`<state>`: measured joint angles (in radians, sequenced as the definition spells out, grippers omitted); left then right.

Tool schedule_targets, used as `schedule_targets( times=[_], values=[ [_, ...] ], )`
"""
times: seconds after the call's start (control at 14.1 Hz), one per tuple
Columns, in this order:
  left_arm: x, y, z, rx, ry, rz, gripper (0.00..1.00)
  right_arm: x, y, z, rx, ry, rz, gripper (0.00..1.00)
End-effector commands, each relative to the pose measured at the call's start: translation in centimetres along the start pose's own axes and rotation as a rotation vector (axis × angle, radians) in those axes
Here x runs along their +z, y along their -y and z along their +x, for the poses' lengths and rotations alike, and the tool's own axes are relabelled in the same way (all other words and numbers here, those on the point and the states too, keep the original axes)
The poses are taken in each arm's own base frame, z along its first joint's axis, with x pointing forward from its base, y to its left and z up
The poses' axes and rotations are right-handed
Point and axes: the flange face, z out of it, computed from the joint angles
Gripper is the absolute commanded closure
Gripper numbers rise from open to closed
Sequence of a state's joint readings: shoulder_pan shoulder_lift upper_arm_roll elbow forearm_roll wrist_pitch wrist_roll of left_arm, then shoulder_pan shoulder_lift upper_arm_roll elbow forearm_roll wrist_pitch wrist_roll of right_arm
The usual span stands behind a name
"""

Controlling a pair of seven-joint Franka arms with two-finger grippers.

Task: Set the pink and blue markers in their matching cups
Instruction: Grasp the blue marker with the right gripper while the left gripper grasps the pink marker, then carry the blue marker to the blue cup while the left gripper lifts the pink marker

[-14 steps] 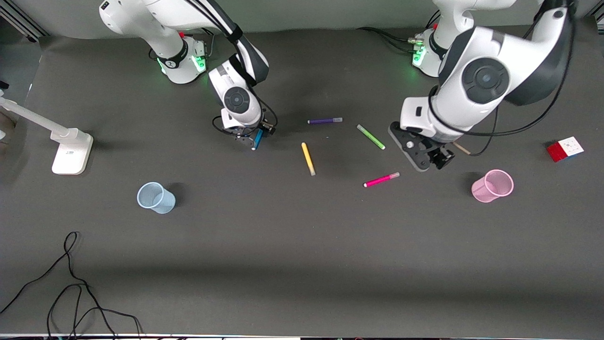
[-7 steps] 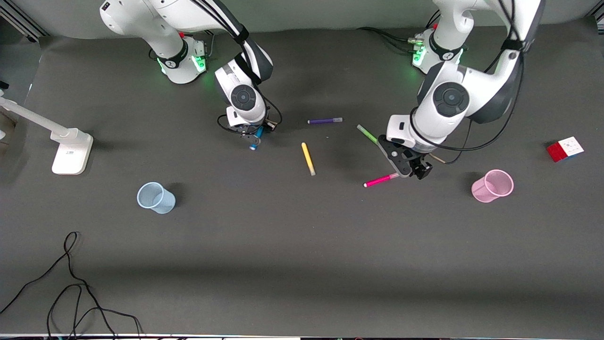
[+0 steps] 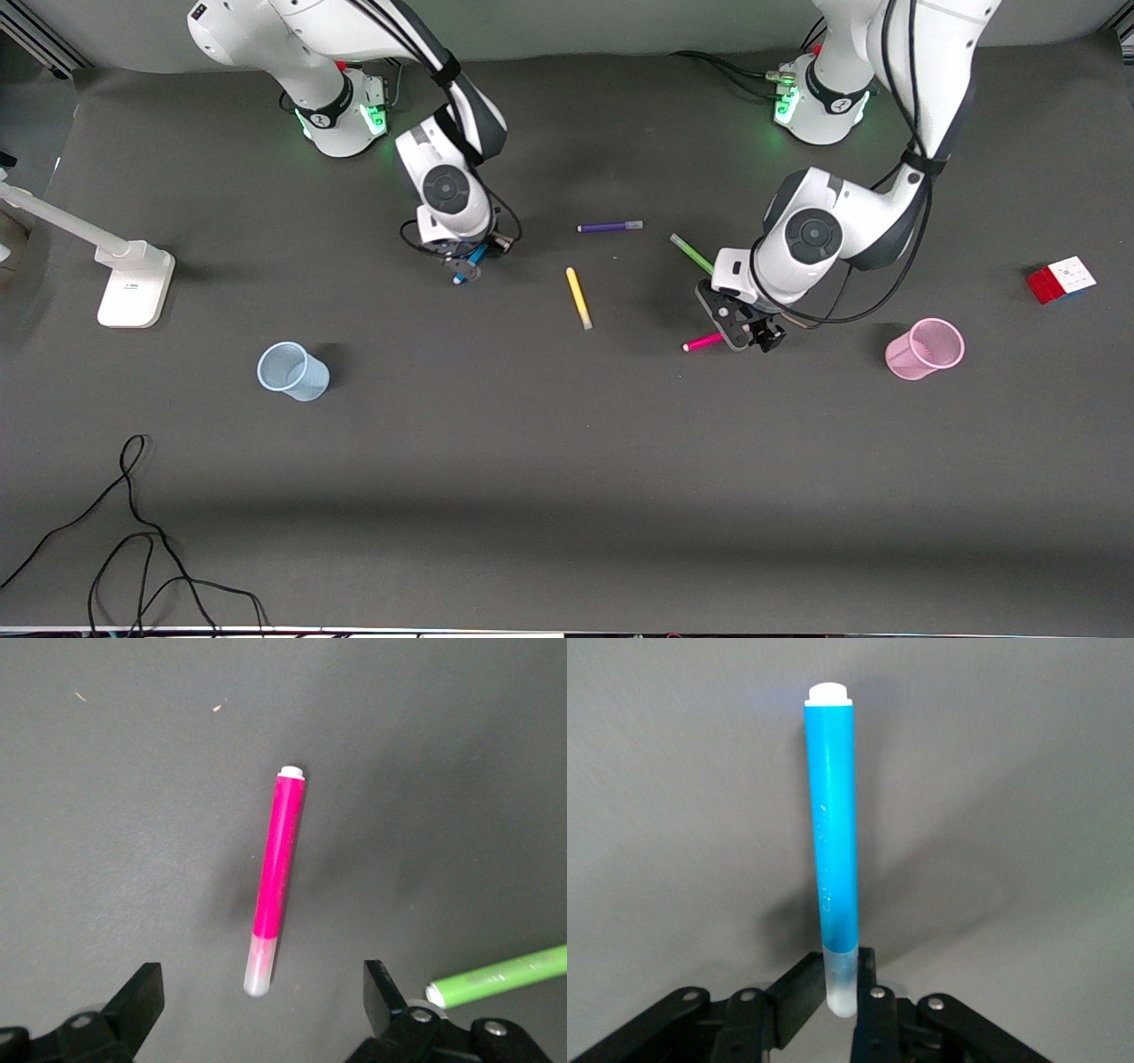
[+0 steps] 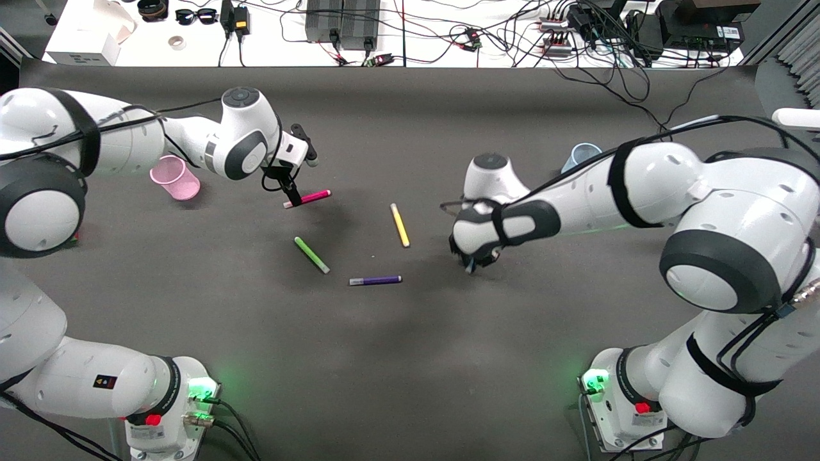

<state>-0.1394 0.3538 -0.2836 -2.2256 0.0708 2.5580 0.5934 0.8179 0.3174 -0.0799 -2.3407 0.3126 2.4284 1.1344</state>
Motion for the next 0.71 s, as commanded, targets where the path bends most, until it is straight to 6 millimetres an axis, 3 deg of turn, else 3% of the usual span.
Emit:
schedule_targets(
  times=[0.0,0.21,0.36,0.5,0.64],
  values=[
    [1.5,1.2,-0.2,0.006,-0.004,0.007,0.00,-9.9,-1.3,4.2,0.084,0.048,0.084,1.00],
    [2.7,1.6,-0.2,0.008,0.001,0.010,0.00,-22.5,-3.3,12.3,0.202,0.140,0.096,1.00],
    [3.7,1.4,-0.1,0.008,0.000,0.002,0.00,-29.7,-7.2,17.9,0.221,0.245,0.175,1.00],
    [4.0,1.2,-0.1,0.008,0.002,-0.001,0.00,-33.5,-12.7,22.6,0.220,0.315,0.221,1.00],
    [4.4,1.1,-0.1,0.006,0.005,-0.006,0.01,-34.9,-17.8,26.6,0.223,0.333,0.299,1.00]
  ],
)
